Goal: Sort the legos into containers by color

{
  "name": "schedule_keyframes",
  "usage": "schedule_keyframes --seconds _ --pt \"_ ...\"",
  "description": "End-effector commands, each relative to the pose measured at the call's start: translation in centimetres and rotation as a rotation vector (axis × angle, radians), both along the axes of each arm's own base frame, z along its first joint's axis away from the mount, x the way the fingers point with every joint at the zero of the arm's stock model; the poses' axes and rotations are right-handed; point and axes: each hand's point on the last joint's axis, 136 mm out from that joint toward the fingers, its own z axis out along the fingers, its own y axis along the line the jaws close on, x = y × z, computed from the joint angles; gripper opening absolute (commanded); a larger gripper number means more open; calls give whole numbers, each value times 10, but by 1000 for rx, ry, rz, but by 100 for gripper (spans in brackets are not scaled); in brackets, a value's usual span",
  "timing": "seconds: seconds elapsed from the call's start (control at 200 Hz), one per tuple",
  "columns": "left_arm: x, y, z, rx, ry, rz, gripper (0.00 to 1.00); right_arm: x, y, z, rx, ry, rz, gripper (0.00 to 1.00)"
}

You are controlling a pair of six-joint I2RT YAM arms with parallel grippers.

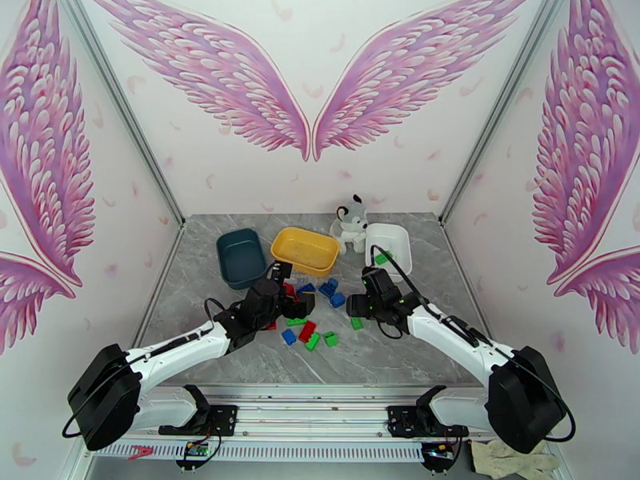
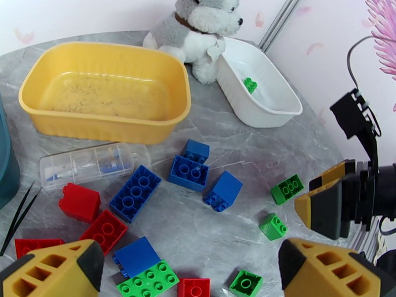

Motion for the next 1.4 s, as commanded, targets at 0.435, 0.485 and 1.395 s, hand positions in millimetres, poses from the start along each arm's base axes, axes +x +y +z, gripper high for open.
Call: schedule_keyframes --seconds 0.435,0.485,1.395 --pt "3 6 6 -47 24 17 99 -36 11 -44 -8 97 19 72" --pt "3 7 7 -49 23 19 99 -34 13 -45 -30 93 28 72" --pt "2 4 4 -89 52 9 99 1 17 -69 -231 104 3 63"
